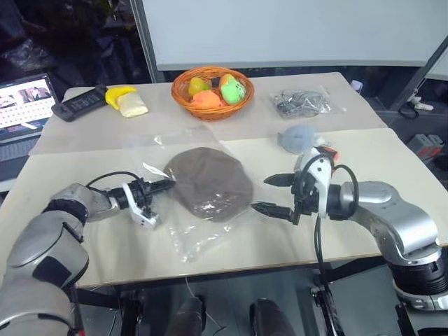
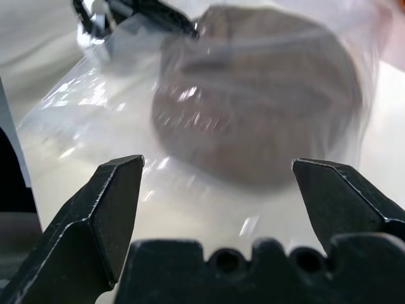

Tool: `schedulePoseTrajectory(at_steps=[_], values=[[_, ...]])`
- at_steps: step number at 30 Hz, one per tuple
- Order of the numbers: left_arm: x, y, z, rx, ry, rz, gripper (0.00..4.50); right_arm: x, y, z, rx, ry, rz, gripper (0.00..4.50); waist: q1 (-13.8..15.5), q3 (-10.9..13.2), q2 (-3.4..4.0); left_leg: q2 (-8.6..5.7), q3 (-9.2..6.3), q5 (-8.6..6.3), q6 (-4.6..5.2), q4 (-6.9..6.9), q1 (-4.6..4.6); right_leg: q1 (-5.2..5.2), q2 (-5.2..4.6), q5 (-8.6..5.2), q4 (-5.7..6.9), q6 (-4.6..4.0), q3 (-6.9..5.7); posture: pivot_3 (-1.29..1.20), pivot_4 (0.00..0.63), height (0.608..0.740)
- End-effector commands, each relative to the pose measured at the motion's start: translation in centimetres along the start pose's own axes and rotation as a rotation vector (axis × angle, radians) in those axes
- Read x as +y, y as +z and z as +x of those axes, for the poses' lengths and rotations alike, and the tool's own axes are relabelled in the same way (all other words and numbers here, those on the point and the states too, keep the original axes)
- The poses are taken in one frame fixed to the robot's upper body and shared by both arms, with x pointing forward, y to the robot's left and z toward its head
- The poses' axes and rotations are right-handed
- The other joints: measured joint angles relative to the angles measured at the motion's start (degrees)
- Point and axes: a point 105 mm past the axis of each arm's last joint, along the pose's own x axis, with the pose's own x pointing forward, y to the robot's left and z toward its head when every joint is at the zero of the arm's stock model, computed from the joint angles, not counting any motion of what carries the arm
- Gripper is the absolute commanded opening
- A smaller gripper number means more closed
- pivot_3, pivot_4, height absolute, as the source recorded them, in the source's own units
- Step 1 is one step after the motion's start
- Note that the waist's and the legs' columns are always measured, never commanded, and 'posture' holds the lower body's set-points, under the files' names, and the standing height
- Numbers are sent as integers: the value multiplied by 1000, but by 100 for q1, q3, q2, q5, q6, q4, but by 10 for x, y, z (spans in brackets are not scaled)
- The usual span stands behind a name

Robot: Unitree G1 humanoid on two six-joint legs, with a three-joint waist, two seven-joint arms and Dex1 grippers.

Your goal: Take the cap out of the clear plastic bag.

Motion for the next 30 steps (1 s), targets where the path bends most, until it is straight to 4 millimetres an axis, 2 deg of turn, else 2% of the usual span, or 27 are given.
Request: schedulePoseTrajectory(at_steps=[1, 7, 9, 10, 13, 15, 21, 25, 27, 30], values=[[2, -17, -2, 25, -61, 133, 75, 2, 12, -10, -28, -33, -36, 4500, 19, 8, -15, -2, 0, 0, 0, 3, -2, 0, -1, 0, 0, 0, 0, 0, 150, 740], [3, -32, 4, 117, -110, 162, 75, 3, 13, -17, -23, -66, -27, 4500, 25, 15, -33, -6, 0, 0, 0, 9, -3, 2, -5, -2, 0, 4, -2, 0, 150, 740], [4, -35, 5, 145, -111, 131, 715, 3, 12, -18, -21, -74, -27, 4500, 26, 15, -35, -6, 0, 0, 0, 9, -4, 2, -6, -2, 0, 3, -2, 0, 150, 740], [4, -36, 5, 157, -108, 123, 819, 3, 13, -18, -22, -77, -27, 4500, 16, 15, -36, -6, 0, 0, 0, 9, -4, 2, -6, -2, 0, 3, -2, 0, 150, 740], [4, -38, 5, 178, -104, 127, 1972, 3, 13, -17, -24, -78, -27, 4500, 8, 16, -37, -6, 0, 0, 0, 9, -4, 2, -7, -2, 1, 3, -1, 0, 150, 740], [2, -43, -1, 229, -110, 93, 2585, 4, 15, -15, -29, -64, -27, 4500, 11, 16, -39, -6, -1, 0, 0, 9, -4, 2, -7, -2, 1, 3, -1, 0, 150, 740], [9, -57, -26, 362, -4, -94, 2585, 2, 17, -8, -41, -25, -31, 4500, -37, 17, -44, -4, 0, 0, 0, 10, -4, -4, -7, -1, 4, 2, 0, 0, 150, 740], [9, -35, -44, 270, 86, -197, 2585, -1, 21, 0, -57, 9, -40, 4500, -45, 17, -44, -3, 4, 0, 1, 9, 0, -6, -10, 0, 10, 1, 3, 0, 150, 740], [10, -32, -51, 273, 116, -234, 2585, -2, 22, 3, -62, 22, -43, 4500, -21, 17, -43, -5, 5, 0, 0, 8, 4, -6, -11, 1, 16, -3, 3, 0, 150, 740], [11, -34, -76, 349, 171, -319, 2585, -3, 23, 9, -65, 51, -50, 4500, -7, 17, -44, -3, 5, 0, 0, 12, 4, -8, -11, 6, 22, -10, 3, 0, 150, 740]])
